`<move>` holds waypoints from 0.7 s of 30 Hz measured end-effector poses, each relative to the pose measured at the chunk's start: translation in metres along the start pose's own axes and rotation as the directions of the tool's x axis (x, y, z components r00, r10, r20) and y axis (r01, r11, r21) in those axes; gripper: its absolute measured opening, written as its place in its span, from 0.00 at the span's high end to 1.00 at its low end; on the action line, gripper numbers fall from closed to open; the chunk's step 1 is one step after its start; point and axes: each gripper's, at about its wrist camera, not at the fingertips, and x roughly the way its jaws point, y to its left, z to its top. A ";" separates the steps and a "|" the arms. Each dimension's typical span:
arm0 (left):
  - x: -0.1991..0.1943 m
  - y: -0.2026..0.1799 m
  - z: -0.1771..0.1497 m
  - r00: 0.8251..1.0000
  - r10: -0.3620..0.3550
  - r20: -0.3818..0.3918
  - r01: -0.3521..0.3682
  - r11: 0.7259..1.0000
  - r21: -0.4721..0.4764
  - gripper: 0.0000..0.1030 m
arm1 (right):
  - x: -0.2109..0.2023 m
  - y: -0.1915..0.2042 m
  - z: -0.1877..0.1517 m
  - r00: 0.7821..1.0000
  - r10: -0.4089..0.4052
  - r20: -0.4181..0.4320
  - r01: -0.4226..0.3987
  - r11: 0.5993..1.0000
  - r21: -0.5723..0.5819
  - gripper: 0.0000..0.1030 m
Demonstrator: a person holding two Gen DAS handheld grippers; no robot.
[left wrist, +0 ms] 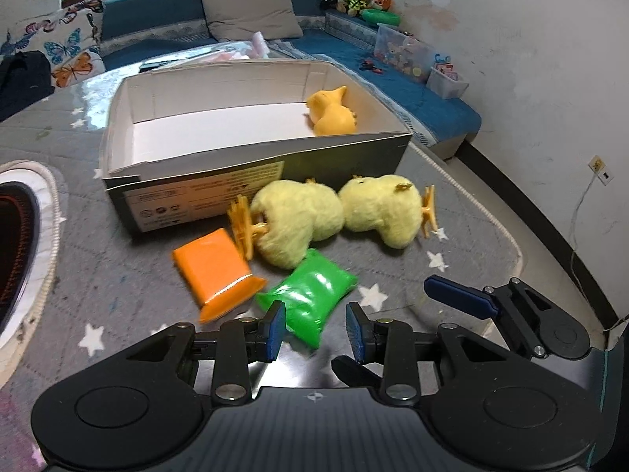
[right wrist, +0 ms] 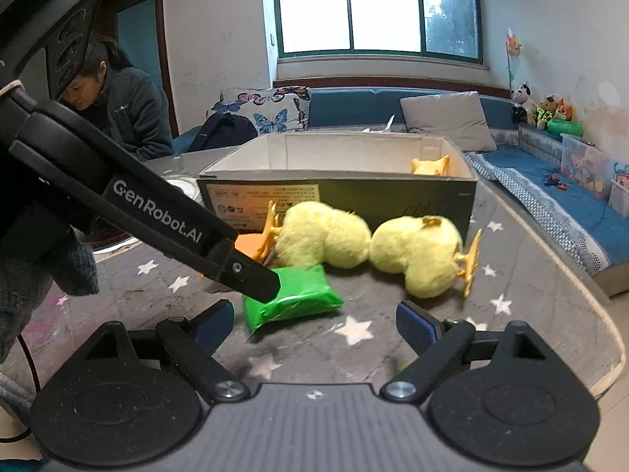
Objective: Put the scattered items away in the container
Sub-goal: 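Withdraw the left gripper from the box toward the green bag, then lower the open left gripper around the green bag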
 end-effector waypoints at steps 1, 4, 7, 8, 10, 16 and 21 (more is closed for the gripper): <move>-0.002 0.003 -0.001 1.000 -0.001 0.001 0.001 1.000 -0.004 0.65 | 0.001 0.002 -0.001 1.000 0.003 -0.005 -0.003 1.000 -0.002 0.11; -0.006 0.010 -0.003 1.000 -0.002 0.008 0.002 1.000 -0.016 0.65 | 0.004 0.008 -0.002 1.000 0.012 -0.014 -0.012 1.000 -0.007 0.11; -0.006 0.014 -0.003 1.000 -0.005 0.010 0.005 1.000 -0.019 0.65 | 0.006 0.012 -0.002 1.000 0.014 -0.018 -0.014 1.000 -0.011 0.11; -0.006 0.015 -0.003 1.000 -0.007 0.009 0.007 1.000 -0.020 0.65 | 0.007 0.013 -0.001 1.000 0.014 -0.018 -0.014 1.000 -0.011 0.11; -0.006 0.014 -0.002 1.000 -0.012 0.007 0.012 1.000 -0.015 0.65 | 0.008 0.013 -0.001 1.000 0.014 -0.020 -0.015 1.000 -0.011 0.11; -0.001 0.010 0.001 1.000 -0.001 0.003 0.001 1.000 0.004 0.65 | 0.013 0.011 0.000 0.999 0.011 -0.034 -0.012 1.000 -0.011 0.11; 0.000 0.008 0.002 1.000 -0.004 -0.003 0.004 1.000 0.028 0.65 | 0.019 0.011 0.002 0.999 0.011 -0.044 -0.011 1.000 -0.007 0.11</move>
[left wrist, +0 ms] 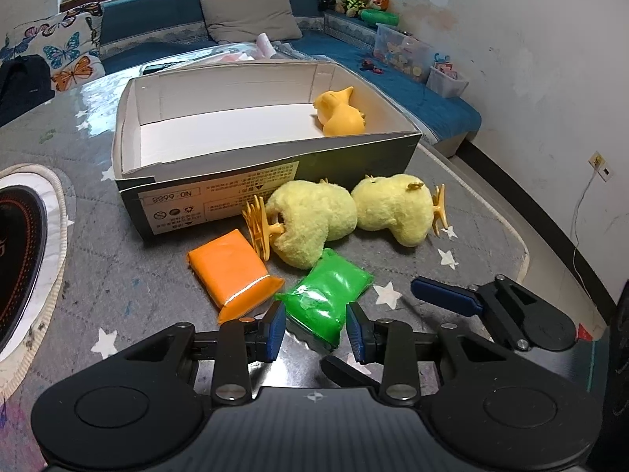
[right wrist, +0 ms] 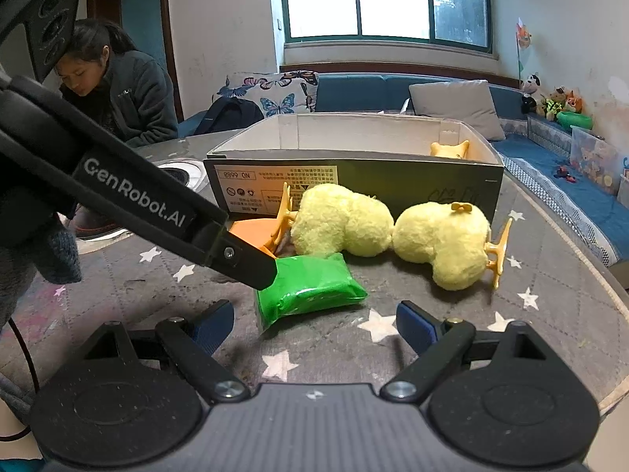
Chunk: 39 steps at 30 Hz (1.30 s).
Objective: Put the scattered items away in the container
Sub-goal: 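Lower the open left gripper around the green bag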
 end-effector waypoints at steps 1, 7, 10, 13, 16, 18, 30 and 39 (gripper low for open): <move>0.000 0.000 0.000 1.000 -0.003 0.000 0.003 1.000 0.005 0.65 | 0.001 0.001 0.000 1.000 0.001 -0.002 -0.001 1.000 0.000 0.11; 0.005 0.001 0.003 1.000 -0.019 -0.012 0.019 1.000 0.016 0.65 | 0.008 0.005 0.003 1.000 0.009 -0.014 -0.009 1.000 -0.013 0.11; 0.007 0.001 0.005 0.999 -0.035 -0.018 0.035 0.999 0.024 0.65 | 0.010 0.005 0.005 1.000 0.010 -0.017 -0.010 1.000 -0.018 0.11; 0.012 0.002 0.006 0.999 -0.045 -0.029 0.045 0.999 0.025 0.65 | 0.015 0.003 0.008 1.000 0.011 -0.021 -0.011 1.000 -0.012 0.12; 0.016 0.001 0.007 0.998 -0.052 -0.040 0.054 0.998 0.027 0.65 | 0.018 0.002 0.009 1.000 0.011 -0.027 -0.011 1.000 -0.010 0.12; 0.019 0.001 0.007 0.997 -0.056 -0.045 0.058 0.998 0.027 0.65 | 0.019 0.001 0.009 0.999 0.015 -0.031 -0.015 1.000 -0.010 0.13; 0.027 -0.001 0.010 0.993 -0.098 -0.071 0.099 0.995 0.013 0.65 | 0.024 -0.004 0.009 0.999 0.022 -0.044 -0.022 1.000 -0.002 0.16; 0.029 0.000 0.021 0.993 -0.103 -0.058 0.105 0.994 0.031 0.65 | 0.024 -0.015 0.010 0.998 0.006 -0.057 -0.006 1.000 0.001 0.16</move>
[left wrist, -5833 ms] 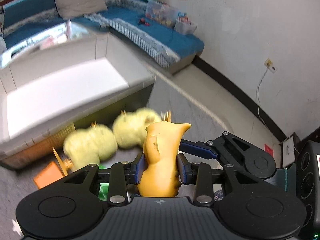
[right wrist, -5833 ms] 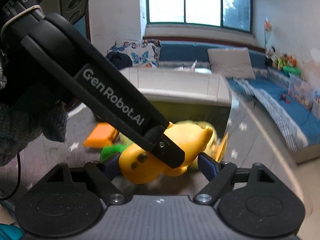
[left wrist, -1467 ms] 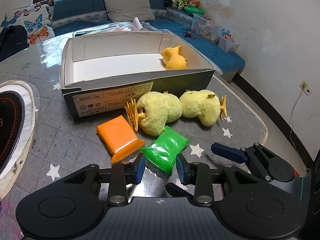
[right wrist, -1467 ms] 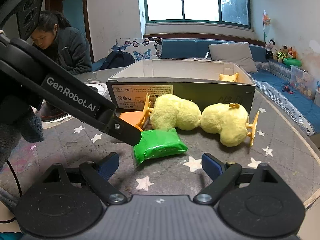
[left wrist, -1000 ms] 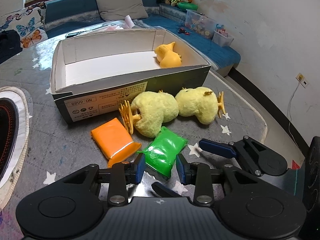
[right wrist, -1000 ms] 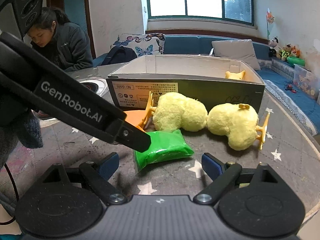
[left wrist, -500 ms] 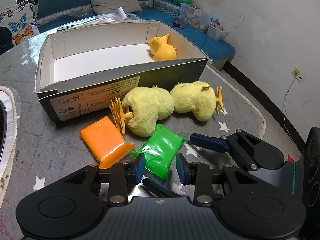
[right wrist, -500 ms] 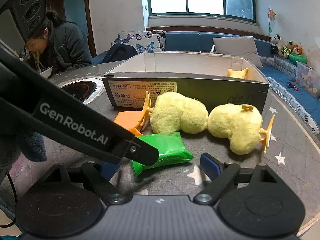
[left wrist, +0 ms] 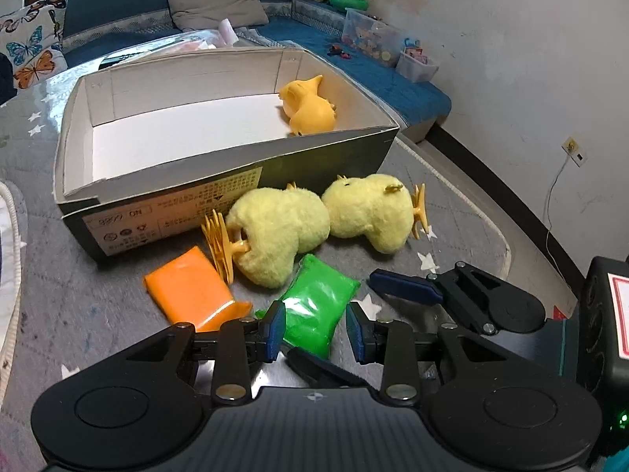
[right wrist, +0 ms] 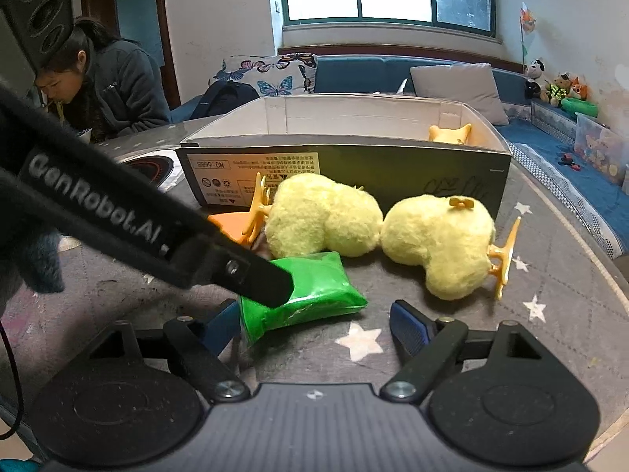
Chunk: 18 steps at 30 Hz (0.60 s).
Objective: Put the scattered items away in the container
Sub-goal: 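Lower the open left gripper around the green bag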
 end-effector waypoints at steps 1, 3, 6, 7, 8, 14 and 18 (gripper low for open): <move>0.002 0.000 0.001 1.000 0.006 -0.004 -0.006 1.000 0.005 0.65 | 0.001 0.000 0.001 1.000 0.002 0.000 -0.002 1.000 0.000 0.16; 0.004 0.000 0.003 1.000 0.011 -0.003 -0.011 1.000 0.018 0.65 | 0.002 0.002 0.001 1.000 0.010 -0.001 -0.010 1.000 -0.003 0.17; 0.005 -0.001 0.005 1.000 0.009 -0.007 -0.009 0.999 0.033 0.65 | 0.004 0.005 0.003 1.000 0.018 -0.002 -0.018 1.000 -0.012 0.18; 0.004 -0.001 0.006 1.000 0.010 -0.007 -0.010 0.999 0.037 0.65 | 0.005 0.005 0.003 1.000 0.020 -0.001 -0.020 1.000 -0.013 0.18; 0.004 -0.002 0.006 1.000 0.007 -0.008 -0.007 0.999 0.042 0.65 | 0.005 0.006 0.004 1.000 0.021 0.000 -0.021 1.000 -0.015 0.19; 0.008 -0.002 0.009 1.000 0.013 -0.009 -0.012 0.999 0.046 0.64 | 0.006 0.004 0.004 1.000 0.020 -0.002 -0.020 1.000 -0.022 0.24; 0.011 -0.006 0.008 1.000 0.015 -0.020 -0.014 0.998 0.055 0.64 | 0.004 -0.001 0.004 1.000 0.020 -0.002 -0.020 1.000 -0.019 0.29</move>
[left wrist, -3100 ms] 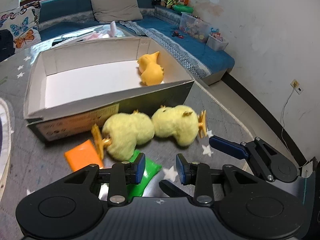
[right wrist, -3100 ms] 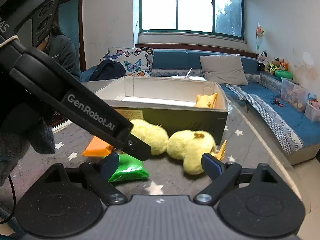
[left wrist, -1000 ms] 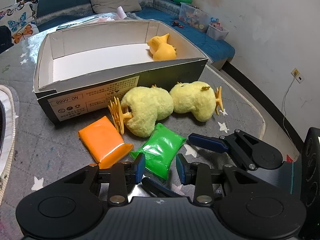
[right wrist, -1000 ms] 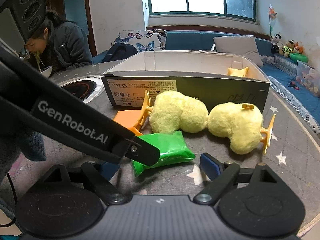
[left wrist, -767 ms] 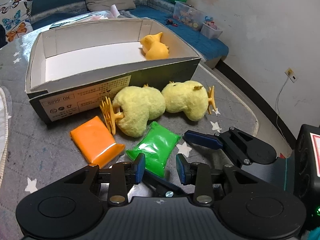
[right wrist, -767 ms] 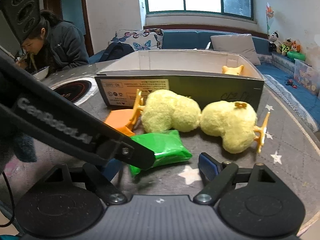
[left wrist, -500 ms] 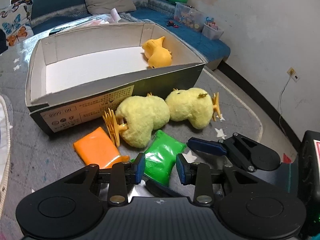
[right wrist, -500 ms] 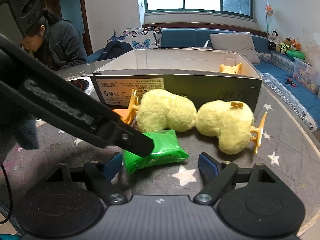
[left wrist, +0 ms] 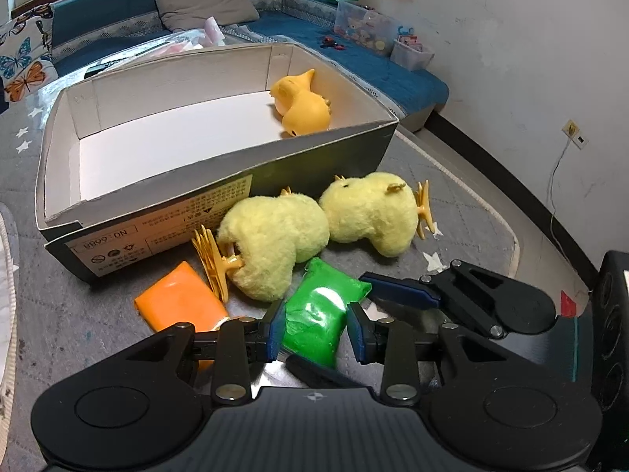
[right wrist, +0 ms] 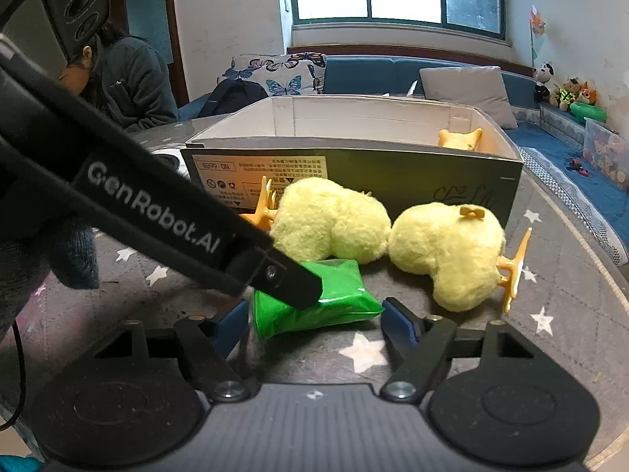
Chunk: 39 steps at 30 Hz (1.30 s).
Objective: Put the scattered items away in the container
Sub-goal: 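Lower the open left gripper around the green bag, then close the left gripper on the green bag and lift it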
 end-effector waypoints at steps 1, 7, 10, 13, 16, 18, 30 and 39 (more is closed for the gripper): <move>0.000 -0.002 0.000 1.000 -0.007 -0.003 0.007 1.000 0.006 0.64 | -0.001 -0.001 0.000 1.000 0.002 0.000 -0.002 1.000 0.000 0.30; 0.002 -0.008 0.003 0.999 -0.027 -0.016 0.028 0.999 0.042 0.64 | -0.005 -0.004 -0.002 1.000 0.004 -0.007 -0.004 1.000 -0.023 0.31; 0.003 -0.009 0.005 1.000 -0.014 -0.020 0.016 0.997 0.072 0.64 | -0.006 -0.004 -0.003 1.000 0.008 -0.011 -0.008 0.999 -0.043 0.31; 0.004 -0.011 0.006 0.999 -0.015 -0.031 0.018 0.993 0.118 0.64 | -0.006 -0.005 -0.002 1.000 0.013 -0.015 -0.014 0.998 -0.061 0.31; 0.006 -0.012 0.006 0.999 -0.014 -0.039 0.020 0.989 0.148 0.64 | -0.006 -0.005 -0.001 1.000 0.016 -0.019 -0.017 0.997 -0.078 0.31; 0.007 -0.012 0.008 0.999 -0.013 -0.045 0.020 0.987 0.160 0.64 | -0.006 -0.004 -0.001 1.000 0.018 -0.021 -0.019 0.995 -0.093 0.31; 0.015 -0.017 0.009 0.999 0.018 -0.045 -0.008 0.978 0.209 0.58 | -0.002 -0.008 0.001 1.000 0.021 -0.021 -0.023 0.996 -0.091 0.32; 0.013 -0.011 0.012 0.997 -0.025 -0.068 0.033 0.993 0.111 0.57 | -0.005 -0.008 0.001 1.000 0.029 -0.010 -0.030 0.995 -0.091 0.33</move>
